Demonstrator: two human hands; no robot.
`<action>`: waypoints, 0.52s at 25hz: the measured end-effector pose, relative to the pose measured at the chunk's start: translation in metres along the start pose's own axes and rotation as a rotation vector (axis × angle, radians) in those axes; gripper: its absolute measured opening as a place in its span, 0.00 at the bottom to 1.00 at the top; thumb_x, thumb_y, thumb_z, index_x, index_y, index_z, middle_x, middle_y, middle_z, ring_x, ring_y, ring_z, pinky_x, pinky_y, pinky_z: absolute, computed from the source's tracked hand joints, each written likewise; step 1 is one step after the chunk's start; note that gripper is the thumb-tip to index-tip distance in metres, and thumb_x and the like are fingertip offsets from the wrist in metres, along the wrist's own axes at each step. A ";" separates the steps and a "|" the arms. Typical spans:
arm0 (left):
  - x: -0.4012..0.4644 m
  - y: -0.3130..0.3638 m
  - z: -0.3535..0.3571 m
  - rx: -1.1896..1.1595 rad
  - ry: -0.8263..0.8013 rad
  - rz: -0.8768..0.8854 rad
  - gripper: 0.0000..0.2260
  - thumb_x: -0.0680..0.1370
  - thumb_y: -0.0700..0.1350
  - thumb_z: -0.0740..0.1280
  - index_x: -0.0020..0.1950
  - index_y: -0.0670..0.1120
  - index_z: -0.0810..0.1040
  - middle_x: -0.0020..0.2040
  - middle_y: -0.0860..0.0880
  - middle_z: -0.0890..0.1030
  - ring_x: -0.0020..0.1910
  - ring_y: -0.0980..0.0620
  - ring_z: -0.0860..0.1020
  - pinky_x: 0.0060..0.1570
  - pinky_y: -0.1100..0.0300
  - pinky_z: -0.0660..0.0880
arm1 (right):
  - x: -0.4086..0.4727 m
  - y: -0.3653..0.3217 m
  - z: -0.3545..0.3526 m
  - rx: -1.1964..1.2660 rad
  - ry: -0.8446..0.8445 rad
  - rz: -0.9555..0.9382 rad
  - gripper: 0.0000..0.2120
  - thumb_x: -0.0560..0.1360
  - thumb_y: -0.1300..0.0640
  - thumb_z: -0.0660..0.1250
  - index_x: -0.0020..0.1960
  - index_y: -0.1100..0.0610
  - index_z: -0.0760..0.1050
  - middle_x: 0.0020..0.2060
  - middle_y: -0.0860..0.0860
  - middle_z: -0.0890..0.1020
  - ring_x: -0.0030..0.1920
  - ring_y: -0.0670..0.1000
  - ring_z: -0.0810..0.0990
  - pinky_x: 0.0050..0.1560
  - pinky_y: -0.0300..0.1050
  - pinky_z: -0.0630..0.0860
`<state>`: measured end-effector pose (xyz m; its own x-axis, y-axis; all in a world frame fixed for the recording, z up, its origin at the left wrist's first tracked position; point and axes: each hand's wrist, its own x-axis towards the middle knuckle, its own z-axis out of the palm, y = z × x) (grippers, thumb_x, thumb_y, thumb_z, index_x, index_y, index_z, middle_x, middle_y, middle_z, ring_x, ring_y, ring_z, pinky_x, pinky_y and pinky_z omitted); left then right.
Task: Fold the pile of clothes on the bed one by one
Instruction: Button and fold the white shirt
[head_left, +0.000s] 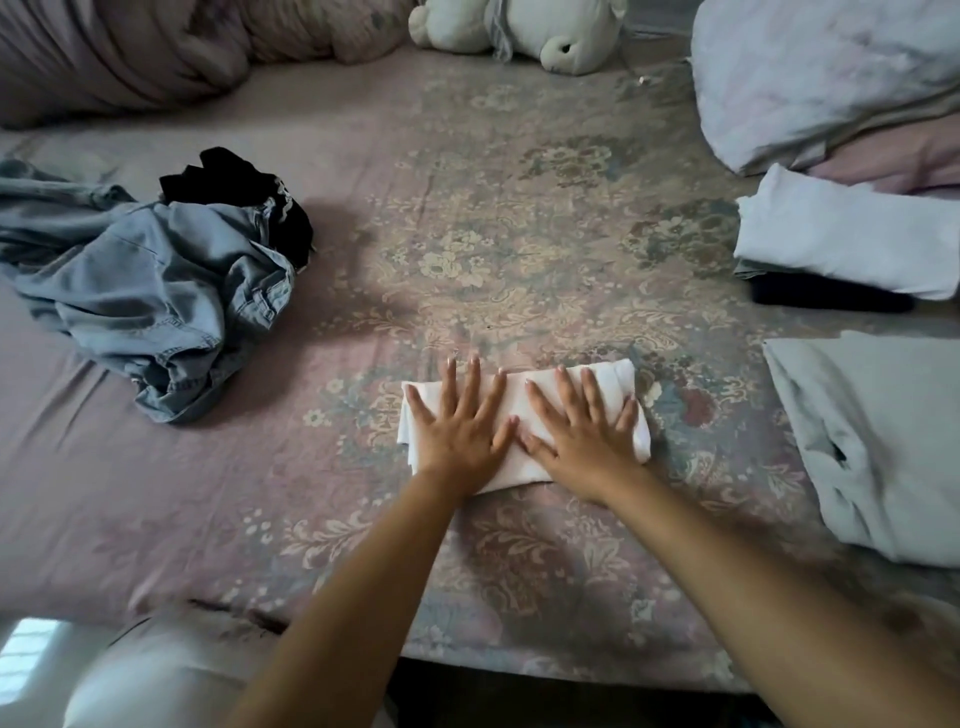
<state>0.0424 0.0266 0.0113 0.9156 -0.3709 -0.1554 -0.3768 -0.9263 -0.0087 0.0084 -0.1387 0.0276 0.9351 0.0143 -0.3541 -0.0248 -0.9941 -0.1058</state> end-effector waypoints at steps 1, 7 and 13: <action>0.001 -0.004 0.004 -0.034 0.013 0.020 0.30 0.71 0.65 0.29 0.71 0.58 0.29 0.76 0.50 0.33 0.71 0.49 0.27 0.66 0.30 0.36 | -0.001 0.003 0.003 0.012 0.003 -0.010 0.32 0.74 0.29 0.38 0.72 0.36 0.29 0.73 0.45 0.28 0.72 0.52 0.26 0.66 0.72 0.34; -0.013 0.000 -0.007 -0.665 0.183 -0.562 0.37 0.79 0.60 0.56 0.77 0.40 0.44 0.77 0.37 0.49 0.76 0.41 0.50 0.73 0.49 0.47 | 0.007 0.002 -0.006 0.357 0.287 0.426 0.33 0.78 0.36 0.50 0.77 0.53 0.50 0.76 0.61 0.51 0.75 0.61 0.49 0.72 0.62 0.46; 0.006 -0.008 -0.037 -1.212 0.354 -0.939 0.22 0.81 0.52 0.58 0.60 0.33 0.73 0.59 0.35 0.77 0.58 0.38 0.75 0.52 0.52 0.70 | 0.037 0.019 -0.052 1.016 0.387 0.613 0.22 0.76 0.48 0.62 0.59 0.65 0.76 0.59 0.63 0.78 0.60 0.61 0.76 0.60 0.51 0.71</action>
<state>0.0563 0.0294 0.0467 0.7995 0.5094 -0.3182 0.4963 -0.2618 0.8278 0.0610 -0.1627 0.0611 0.7113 -0.6258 -0.3202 -0.5936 -0.2906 -0.7505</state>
